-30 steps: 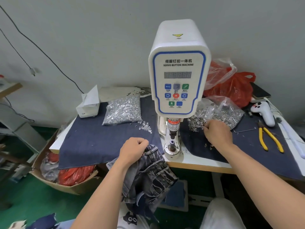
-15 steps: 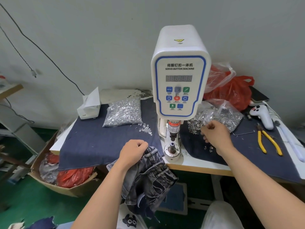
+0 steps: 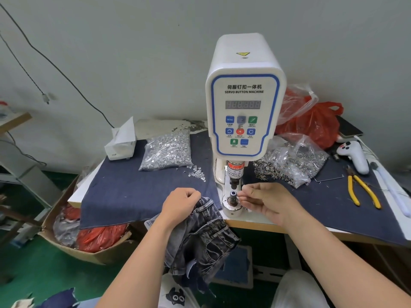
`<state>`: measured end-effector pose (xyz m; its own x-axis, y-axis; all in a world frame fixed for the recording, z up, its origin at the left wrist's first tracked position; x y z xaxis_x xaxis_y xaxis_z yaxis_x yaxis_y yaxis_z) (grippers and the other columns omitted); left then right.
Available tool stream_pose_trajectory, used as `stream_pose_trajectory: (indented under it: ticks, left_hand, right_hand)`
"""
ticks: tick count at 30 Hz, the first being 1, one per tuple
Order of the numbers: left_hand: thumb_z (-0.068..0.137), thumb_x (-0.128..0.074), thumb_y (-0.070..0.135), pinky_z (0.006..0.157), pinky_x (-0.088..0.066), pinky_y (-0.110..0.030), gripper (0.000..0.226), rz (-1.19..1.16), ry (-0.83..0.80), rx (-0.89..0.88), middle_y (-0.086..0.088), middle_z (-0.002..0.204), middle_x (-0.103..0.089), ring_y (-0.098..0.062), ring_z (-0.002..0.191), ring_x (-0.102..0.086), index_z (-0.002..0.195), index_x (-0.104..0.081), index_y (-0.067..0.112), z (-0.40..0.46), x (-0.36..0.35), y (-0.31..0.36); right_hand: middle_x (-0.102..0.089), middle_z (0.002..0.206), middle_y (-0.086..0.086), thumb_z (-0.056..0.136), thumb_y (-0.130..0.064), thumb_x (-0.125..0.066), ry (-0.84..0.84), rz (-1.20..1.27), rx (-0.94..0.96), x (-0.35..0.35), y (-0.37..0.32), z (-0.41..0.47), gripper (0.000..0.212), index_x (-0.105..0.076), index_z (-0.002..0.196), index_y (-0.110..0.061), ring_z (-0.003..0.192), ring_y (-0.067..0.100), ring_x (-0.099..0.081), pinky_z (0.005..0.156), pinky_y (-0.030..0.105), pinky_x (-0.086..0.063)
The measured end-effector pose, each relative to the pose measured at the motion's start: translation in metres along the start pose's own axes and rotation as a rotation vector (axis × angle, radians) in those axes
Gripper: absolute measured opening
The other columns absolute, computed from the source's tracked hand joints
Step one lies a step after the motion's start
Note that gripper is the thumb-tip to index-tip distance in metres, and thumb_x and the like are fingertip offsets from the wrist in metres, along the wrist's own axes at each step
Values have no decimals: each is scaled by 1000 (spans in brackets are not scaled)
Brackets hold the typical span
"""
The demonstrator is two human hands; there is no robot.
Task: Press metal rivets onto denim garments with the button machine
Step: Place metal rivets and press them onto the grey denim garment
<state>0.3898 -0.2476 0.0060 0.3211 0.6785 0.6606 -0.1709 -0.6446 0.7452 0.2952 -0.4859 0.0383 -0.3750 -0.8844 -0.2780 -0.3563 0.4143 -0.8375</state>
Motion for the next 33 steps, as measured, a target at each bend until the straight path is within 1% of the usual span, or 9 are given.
stream_pose_trajectory:
  ticks: [3,7,10,13,18,21,23,27,33]
  left_hand:
    - [93,-51,25,59,-25,-32,42,1,1,4,7,54,-29,-11,55,-22,58,-28,23,-1,0,1]
    - [93,-51,25,60,-26,-32,42,6,3,12,8,54,-29,-11,55,-22,58,-28,23,0,0,1]
    - [93,-51,26,61,-27,-32,42,5,5,13,8,54,-29,-12,56,-23,59,-28,23,0,0,1]
    - [93,-51,27,61,-28,-33,41,5,3,18,7,54,-30,-12,56,-24,59,-29,23,0,0,1]
    - [92,-51,29,62,-28,-33,41,9,3,14,9,54,-30,-12,57,-24,58,-29,23,-1,0,1]
    - [91,-50,29,61,-29,-32,41,8,-2,14,9,54,-30,-11,56,-24,57,-29,23,-1,0,2]
    - [92,-51,29,62,-30,-32,41,7,-2,16,9,54,-30,-12,57,-25,57,-29,23,-1,1,2]
    - [93,-51,28,62,-29,-33,42,8,-3,18,7,55,-31,-14,57,-25,58,-29,23,-1,1,2]
    - [95,-51,26,61,-27,-33,43,23,3,23,7,55,-28,-13,59,-23,59,-28,23,-2,1,4]
  right_hand:
    - [-75,83,22,90,5,-70,10,77,-30,-4,3,-1,12,-70,100,11,63,20,-72,56,26,-61]
    - [-73,73,15,85,1,-76,15,100,-69,-6,3,-2,10,-73,92,7,57,15,-68,51,22,-58]
    - [-73,75,14,83,0,-79,0,151,-127,-10,6,-4,7,-74,86,2,58,14,-70,50,22,-57]
    - [-75,79,16,84,1,-77,-13,293,-218,-14,9,-7,3,-76,82,3,60,16,-73,48,23,-57]
    - [-75,80,18,87,0,-74,-47,382,-269,-21,12,-10,18,-77,69,6,62,17,-73,49,23,-59]
    - [-72,77,18,85,4,-74,-43,496,-316,-24,13,-12,13,-72,74,10,59,19,-72,48,25,-59]
    - [-71,75,17,79,5,-76,-52,533,-330,-24,13,-13,10,-73,71,11,59,19,-72,48,25,-60]
    - [-72,73,16,72,4,-78,-59,522,-326,-24,13,-15,7,-76,67,9,58,18,-72,47,25,-59]
    - [-74,80,21,72,6,-75,-51,506,-275,-26,13,-16,6,-76,76,10,64,22,-75,52,27,-62]
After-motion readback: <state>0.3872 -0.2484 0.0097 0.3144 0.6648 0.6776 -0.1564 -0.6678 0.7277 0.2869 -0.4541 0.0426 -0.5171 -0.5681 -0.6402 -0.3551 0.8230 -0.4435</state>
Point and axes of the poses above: each hand's wrist, its own z-axis towards the middle knuckle, its own x-axis out of the back of the hand, y = z × x, the point moved 2 cm from there along z, towards the middle knuckle
